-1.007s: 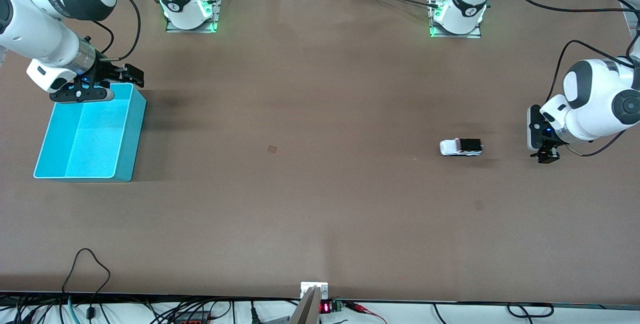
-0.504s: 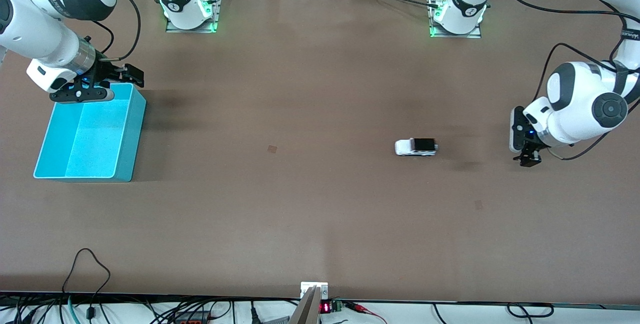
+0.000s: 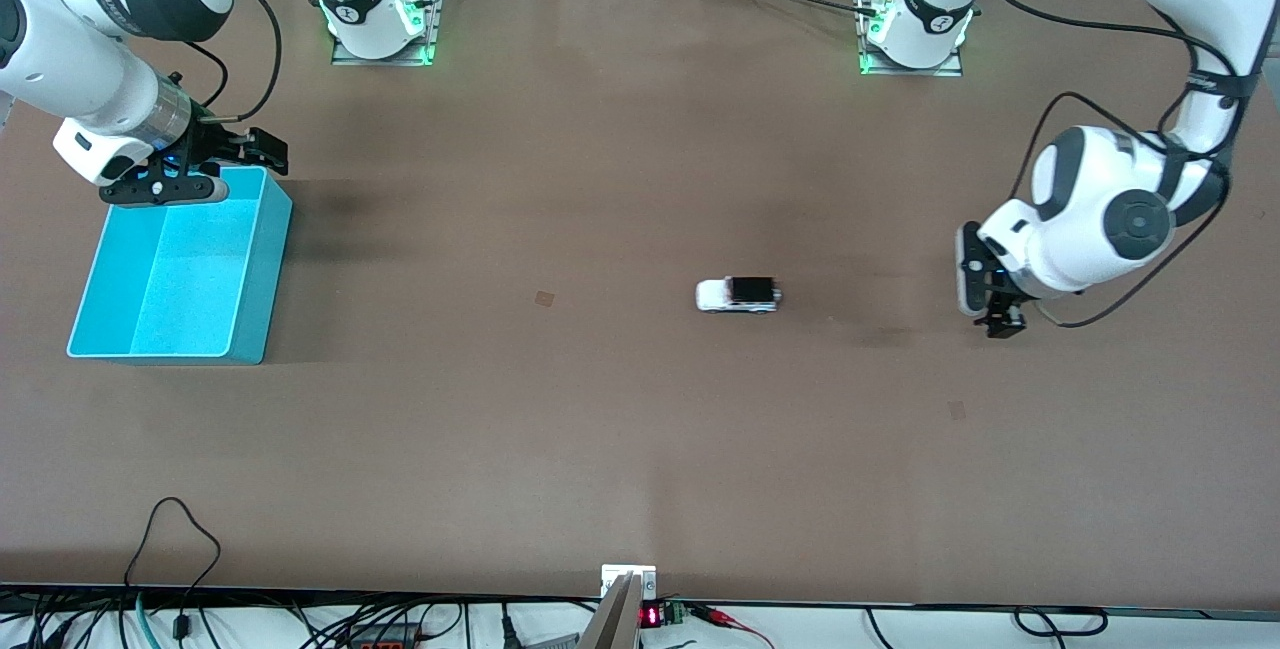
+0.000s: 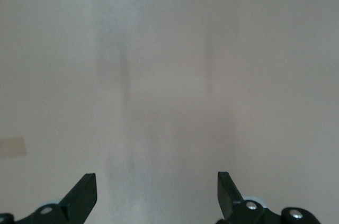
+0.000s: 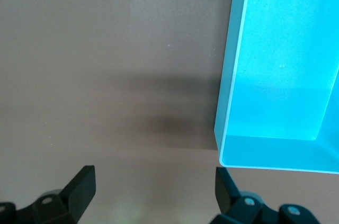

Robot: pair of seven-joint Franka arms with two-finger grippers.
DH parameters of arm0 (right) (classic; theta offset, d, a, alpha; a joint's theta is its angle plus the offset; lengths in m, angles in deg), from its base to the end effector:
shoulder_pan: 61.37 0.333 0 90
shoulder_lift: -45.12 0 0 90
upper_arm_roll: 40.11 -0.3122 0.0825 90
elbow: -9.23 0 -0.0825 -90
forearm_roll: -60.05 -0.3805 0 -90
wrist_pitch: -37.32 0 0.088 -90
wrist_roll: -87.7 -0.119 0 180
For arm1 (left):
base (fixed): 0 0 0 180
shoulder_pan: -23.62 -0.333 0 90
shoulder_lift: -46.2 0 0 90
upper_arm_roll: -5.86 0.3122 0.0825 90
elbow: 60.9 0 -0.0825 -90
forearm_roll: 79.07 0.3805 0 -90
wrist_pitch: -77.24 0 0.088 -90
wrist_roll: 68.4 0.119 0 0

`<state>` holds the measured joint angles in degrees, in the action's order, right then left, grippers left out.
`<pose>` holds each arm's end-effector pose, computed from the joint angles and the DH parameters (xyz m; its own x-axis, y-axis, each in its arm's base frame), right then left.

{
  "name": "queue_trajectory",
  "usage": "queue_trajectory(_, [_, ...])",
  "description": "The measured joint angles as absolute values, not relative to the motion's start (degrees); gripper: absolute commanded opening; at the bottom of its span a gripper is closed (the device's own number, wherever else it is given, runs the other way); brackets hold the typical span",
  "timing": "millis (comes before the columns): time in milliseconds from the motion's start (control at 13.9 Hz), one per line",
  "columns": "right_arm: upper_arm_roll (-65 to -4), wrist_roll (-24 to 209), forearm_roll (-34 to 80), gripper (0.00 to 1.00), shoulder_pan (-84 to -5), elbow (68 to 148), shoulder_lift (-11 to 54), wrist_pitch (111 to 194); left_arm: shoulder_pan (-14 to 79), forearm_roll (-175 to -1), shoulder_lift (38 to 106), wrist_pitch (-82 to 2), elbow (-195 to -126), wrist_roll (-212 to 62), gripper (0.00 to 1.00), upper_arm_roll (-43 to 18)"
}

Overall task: Wind and store white jeep toy
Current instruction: 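Raise and withdraw the left gripper as the jeep rolls toward the bin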

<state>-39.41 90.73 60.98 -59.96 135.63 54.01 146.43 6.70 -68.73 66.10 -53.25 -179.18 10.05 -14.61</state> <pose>0.4785 0.0045 0.4210 0.9867 0.0708 -0.1466 0.0723 -0.9974 0.0048 0.5718 -0.0279 0.2521 0.0266 -0.9993 -0.0256 -0.9943 -0.0291 0.1030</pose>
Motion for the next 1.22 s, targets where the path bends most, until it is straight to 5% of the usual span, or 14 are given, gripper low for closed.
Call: queue_trajectory(1223, [-39.41,90.74,60.98,1.00,-59.96,135.63,54.01,146.40,13.89,-73.58,60.16,-53.38,-171.24,-44.49,1.00,-13.94])
